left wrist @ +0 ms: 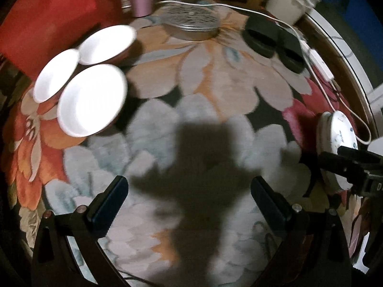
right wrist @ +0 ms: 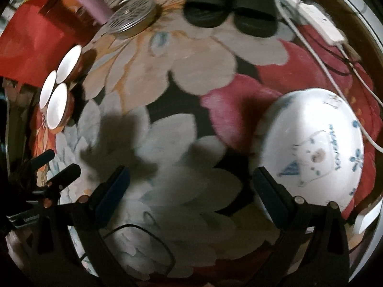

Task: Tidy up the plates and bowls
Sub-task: 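Withdraw both grippers and move them toward the white bowls, then grasp the rim of a white bowl with the right gripper while the left gripper grips it too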

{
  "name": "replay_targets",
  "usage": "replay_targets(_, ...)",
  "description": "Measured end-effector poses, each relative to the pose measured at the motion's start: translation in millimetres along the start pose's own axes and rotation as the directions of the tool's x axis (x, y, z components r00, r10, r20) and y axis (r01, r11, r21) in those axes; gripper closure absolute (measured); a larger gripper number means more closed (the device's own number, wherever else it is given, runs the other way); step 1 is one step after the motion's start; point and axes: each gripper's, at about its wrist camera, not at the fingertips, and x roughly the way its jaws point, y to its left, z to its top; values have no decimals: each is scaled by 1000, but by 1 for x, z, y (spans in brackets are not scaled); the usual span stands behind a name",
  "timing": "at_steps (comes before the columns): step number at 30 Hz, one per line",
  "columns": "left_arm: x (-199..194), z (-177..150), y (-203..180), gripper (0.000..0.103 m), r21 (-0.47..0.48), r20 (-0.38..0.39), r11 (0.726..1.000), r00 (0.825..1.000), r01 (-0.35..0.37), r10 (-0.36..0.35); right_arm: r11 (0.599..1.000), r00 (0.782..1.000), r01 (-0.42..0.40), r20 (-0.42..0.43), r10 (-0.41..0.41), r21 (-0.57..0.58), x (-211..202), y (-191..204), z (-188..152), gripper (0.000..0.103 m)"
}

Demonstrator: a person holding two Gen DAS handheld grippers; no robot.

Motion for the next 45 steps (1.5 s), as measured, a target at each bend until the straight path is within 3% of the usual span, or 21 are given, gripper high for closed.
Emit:
replay_targets(10,-9,-12,95,1,-181,35,983,998,-43,50,987,997,-72,-50,66,-141,39,88,19,0)
replay_targets(17,-20,-17,153,1,-323,76,945,993,-61,90,966,990,-137,-9,138,-219,59,155,46,0)
replay_targets(21,-20,-24,177,1,-372,79,926,991,-70,107,961,982,-185,2,190,-206,74,179,64,3)
replay_targets(22,-19,-26,181,1,-379,77,923,991,-70,107,960,979,-198,0,202,-199,78,183,69,7)
replay_targets(24,-15,-31,187,1,-389,69,918,992,-71,106,958,975,-223,-23,223,-182,91,193,79,26)
replay_targets(28,-6,-38,195,1,-391,55,918,994,-66,95,959,965,-260,-63,255,-115,112,202,90,45)
replay_targets(33,2,-32,206,1,-421,71,907,996,-27,62,946,955,-291,-108,277,-144,130,219,92,86)
replay_targets(36,7,-18,210,1,-439,96,899,995,8,38,943,965,-260,-91,246,-207,129,227,88,92)
replay_targets(39,10,-2,209,3,-433,125,901,992,27,30,936,960,-276,-104,259,-220,130,224,86,92)
replay_targets(42,20,15,204,17,-428,128,903,991,35,22,931,960,-278,-106,260,-236,131,225,86,92)
replay_targets(45,32,27,195,23,-415,101,909,995,37,6,930,961,-274,-101,256,-246,131,227,87,92)
